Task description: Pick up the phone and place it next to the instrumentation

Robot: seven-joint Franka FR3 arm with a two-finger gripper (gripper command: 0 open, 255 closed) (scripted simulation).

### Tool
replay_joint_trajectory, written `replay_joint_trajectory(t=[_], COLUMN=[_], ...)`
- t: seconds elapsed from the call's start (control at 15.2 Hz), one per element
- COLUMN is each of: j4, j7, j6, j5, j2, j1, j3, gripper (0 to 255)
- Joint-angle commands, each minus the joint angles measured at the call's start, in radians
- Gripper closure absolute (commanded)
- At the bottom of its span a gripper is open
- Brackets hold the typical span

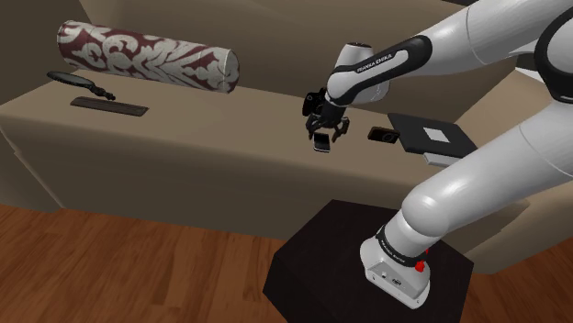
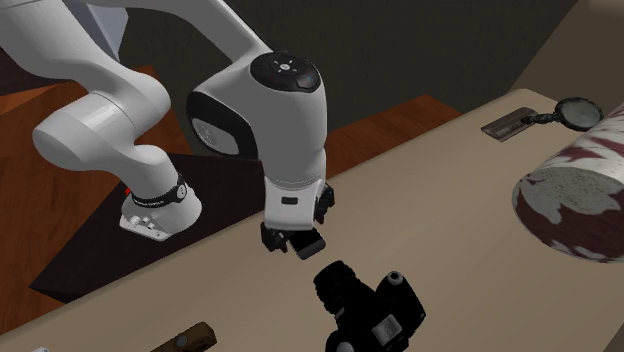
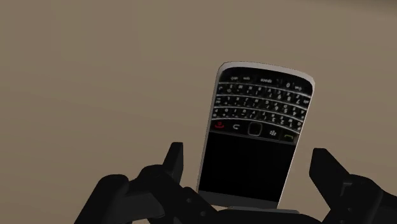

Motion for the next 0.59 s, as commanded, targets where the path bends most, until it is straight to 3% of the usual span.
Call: replay_joint_trajectory(t=[0.0,0.4,0.46,0.53], j4=[-0.005,-0.004,-0.004,-0.004], j7=[0.002,0.002,0.002,0.002], j6=[0.011,0.011,0.011,0.011], j5=[0.001,0.001,0.001,0.001], j2=[0.006,0.006,0.006,0.006], j1=[0.002,0.002,0.002,0.002], j3=[0.002,0.002,0.002,0.002], gripper=[0,0,255,255])
